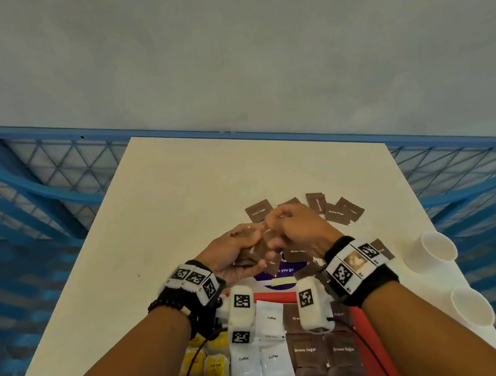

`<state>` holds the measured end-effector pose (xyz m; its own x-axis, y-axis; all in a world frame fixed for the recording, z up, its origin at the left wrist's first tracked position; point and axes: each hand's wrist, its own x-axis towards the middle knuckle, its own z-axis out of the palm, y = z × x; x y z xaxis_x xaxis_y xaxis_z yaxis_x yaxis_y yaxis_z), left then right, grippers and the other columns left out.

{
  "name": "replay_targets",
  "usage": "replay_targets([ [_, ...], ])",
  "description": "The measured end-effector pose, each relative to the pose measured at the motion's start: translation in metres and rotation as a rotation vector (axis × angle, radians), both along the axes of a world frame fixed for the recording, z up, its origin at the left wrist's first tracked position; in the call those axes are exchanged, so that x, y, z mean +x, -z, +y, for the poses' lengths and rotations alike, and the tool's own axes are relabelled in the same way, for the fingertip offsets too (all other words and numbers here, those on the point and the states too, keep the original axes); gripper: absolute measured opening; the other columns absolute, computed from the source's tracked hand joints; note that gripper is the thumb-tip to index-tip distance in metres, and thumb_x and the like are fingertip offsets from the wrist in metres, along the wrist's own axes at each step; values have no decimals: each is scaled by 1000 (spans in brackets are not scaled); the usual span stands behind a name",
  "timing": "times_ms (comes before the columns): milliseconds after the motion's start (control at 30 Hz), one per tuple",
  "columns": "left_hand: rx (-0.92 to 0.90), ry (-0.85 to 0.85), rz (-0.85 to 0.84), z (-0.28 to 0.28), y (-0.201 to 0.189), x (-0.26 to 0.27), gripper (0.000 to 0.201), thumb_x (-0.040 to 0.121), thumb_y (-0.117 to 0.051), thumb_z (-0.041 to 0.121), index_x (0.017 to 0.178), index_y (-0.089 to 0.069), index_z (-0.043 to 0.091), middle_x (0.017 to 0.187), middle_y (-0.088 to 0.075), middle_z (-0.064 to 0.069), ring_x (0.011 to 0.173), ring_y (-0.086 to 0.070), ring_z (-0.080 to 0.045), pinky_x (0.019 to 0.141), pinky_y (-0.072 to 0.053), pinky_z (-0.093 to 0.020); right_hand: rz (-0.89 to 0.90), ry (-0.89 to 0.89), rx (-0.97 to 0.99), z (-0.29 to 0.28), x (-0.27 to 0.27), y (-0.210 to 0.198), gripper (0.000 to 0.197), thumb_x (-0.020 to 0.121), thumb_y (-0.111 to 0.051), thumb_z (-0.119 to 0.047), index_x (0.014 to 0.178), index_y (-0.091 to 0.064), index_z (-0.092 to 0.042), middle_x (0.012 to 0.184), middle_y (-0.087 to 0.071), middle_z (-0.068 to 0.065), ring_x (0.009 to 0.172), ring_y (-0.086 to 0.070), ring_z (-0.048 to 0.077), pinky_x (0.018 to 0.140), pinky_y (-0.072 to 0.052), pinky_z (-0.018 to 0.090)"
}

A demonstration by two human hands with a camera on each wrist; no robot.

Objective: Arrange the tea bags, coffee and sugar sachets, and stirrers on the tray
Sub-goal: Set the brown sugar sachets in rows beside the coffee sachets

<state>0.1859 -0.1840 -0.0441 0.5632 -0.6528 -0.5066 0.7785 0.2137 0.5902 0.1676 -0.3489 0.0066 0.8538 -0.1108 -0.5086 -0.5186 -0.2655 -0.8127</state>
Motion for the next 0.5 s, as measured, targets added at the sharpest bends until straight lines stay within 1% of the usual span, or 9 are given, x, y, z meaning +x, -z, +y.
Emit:
replay_targets([
  [67,265,0,-40,12,6,3,20,100,-49,3,108,-62,15,89,-63,-17,67,-63,-28,49,-53,-28,-19,-121,-447,-11,9,15,24,98,-50,-16,90,-65,0,94,-73,13,79,-71,22,77,-58,35],
  [100,410,41,-102,18,8,4,22,99,-46,0,102,-62,15,88,-63,-16,64,-61,-26,50,-49,-27,-23,-156,-597,-16,13,24,27,97,-52,-24,85,-63,-2,99,-72,14,89,-70,26,81,-57,38],
  [167,702,136,-306,22,7,5,15,96,-52,6,87,-60,14,81,-61,-13,61,-57,-24,52,-42,-26,3,-134,-672,-20,20,41,37,90,-60,-44,86,-61,-8,104,-69,16,92,-66,30,76,-55,39],
  [200,836,184,-423,23,5,5,12,96,-59,14,83,-57,15,77,-60,-9,60,-55,-22,52,-41,-25,5,-133,-700,-21,26,52,49,84,-61,-55,92,-62,-8,108,-67,16,93,-65,31,74,-54,39],
  [267,1099,306,-684,20,4,7,23,93,-66,32,82,-52,17,78,-58,-1,67,-54,-17,56,-40,-25,-13,-130,-710,-17,35,64,70,72,-61,-68,110,-61,-9,123,-58,13,109,-58,32,84,-54,44],
  [333,1234,386,-863,11,2,9,30,90,-68,42,78,-49,22,87,-58,2,79,-53,-16,68,-42,-28,-15,-140,-721,-10,40,67,70,75,-68,-59,124,-53,-11,134,-44,9,125,-43,32,96,-49,48],
  [400,1266,429,-905,2,2,11,32,87,-70,46,76,-48,26,96,-61,1,87,-56,-18,78,-48,-32,14,-213,-784,-8,44,71,71,78,-72,-51,131,-46,-12,139,-38,10,132,-35,34,99,-46,48],
  [467,1304,460,-938,-7,3,13,30,84,-71,48,86,-51,25,107,-62,-2,96,-59,-22,84,-50,-36,63,-227,-788,-12,49,76,70,76,-77,-48,127,-48,-11,131,-48,12,125,-45,34,94,-49,45],
  [500,1325,477,-958,-13,4,14,34,82,-72,50,93,-52,25,112,-61,-3,100,-59,-24,85,-50,-37,79,-222,-763,-15,50,77,66,73,-81,-47,120,-52,-10,122,-56,12,115,-54,33,87,-52,41],
])
